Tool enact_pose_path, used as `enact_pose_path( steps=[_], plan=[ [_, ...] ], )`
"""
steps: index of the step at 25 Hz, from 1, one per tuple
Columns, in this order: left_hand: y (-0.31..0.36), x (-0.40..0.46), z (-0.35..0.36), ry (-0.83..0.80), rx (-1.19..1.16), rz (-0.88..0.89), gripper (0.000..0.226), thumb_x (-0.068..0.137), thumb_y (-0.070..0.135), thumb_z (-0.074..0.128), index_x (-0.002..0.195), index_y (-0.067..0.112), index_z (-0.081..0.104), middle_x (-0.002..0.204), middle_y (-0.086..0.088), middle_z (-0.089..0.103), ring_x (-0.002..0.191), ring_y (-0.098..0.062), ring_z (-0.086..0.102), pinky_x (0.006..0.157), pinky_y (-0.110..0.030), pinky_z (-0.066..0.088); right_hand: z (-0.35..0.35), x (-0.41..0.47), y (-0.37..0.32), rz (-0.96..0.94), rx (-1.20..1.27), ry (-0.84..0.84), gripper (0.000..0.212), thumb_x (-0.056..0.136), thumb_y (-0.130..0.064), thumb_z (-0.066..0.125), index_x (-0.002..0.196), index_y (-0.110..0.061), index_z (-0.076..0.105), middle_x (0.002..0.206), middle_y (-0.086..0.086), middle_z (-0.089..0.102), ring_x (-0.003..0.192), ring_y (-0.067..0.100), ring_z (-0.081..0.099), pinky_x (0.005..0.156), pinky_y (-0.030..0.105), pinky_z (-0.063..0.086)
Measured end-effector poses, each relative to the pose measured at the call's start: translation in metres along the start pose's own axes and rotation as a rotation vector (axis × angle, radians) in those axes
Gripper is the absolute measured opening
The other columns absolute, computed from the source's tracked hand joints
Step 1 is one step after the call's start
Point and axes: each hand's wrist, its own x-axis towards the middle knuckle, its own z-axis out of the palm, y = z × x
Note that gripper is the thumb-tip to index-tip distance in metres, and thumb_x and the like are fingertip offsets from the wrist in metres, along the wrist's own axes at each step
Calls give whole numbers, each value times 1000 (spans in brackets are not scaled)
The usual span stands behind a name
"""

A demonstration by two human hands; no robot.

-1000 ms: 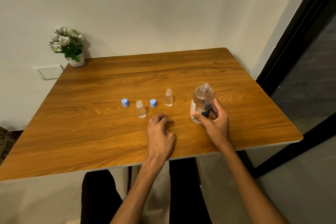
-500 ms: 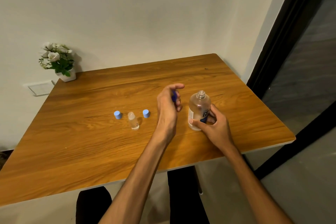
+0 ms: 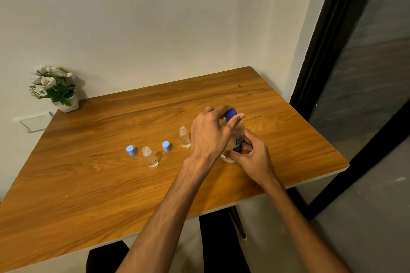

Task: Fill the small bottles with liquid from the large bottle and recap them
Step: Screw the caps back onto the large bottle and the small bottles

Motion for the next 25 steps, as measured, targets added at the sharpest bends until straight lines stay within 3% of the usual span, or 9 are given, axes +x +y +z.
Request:
enact_pose_path(
  steps=[4, 9, 13, 16, 19, 22, 25],
  plan=[
    [4, -4, 12, 55, -48, -24, 40, 99, 56, 61, 112, 21, 75, 100, 0, 74, 86, -13, 64, 72, -31, 53, -3, 4, 2, 3, -40, -11, 72, 72, -20, 94, 137, -32, 64, 117, -10, 77, 107, 13, 74, 84, 49, 65],
    [-9, 3, 18, -34, -338, -36, 44, 96, 55, 59, 109, 17, 76, 106, 0, 72, 95, -13, 63, 83, -35, 53, -4, 5, 0, 3, -75, -16, 77, 65, -43, 90, 136, -33, 64, 116, -15, 76, 108, 6, 71, 84, 40, 64],
    [-17, 1, 24, -13, -492, 17, 38, 97, 47, 62, 113, 17, 78, 116, 2, 76, 110, -12, 68, 95, -40, 56, -6, 7, 1, 13, -85, -35, 79, 63, -45, 89, 137, -29, 64, 117, -11, 76, 110, 9, 71, 88, 44, 63],
    [-21, 9, 17, -182, -724, -10, 24, 100, 29, 63, 109, 11, 76, 112, 0, 80, 114, -16, 71, 99, -43, 55, -6, 10, 2, 49, -102, -46, 81, 61, -44, 91, 135, -31, 64, 120, -11, 75, 113, 10, 70, 94, 46, 61],
    [-17, 10, 11, -260, -773, -20, 21, 103, 21, 57, 107, 8, 73, 112, -5, 79, 115, -24, 71, 102, -49, 54, -6, 11, 1, 95, -84, -59, 85, 58, -46, 92, 137, -34, 62, 124, -9, 73, 116, 14, 69, 98, 48, 60],
    [-16, 4, 11, -265, -711, -34, 31, 101, 28, 56, 123, 14, 72, 125, 2, 75, 122, -13, 66, 106, -41, 52, -3, 6, 1, 147, -64, -52, 89, 59, -47, 93, 140, -32, 59, 130, -8, 70, 119, 17, 67, 100, 49, 59],
    [-17, -2, 7, -259, -703, -83, 50, 97, 33, 61, 146, 22, 60, 144, 4, 65, 135, -10, 58, 112, -40, 49, -1, 1, -1, 183, -104, -38, 91, 66, -38, 96, 146, -32, 53, 139, -3, 66, 124, 20, 65, 102, 50, 58]
  ],
)
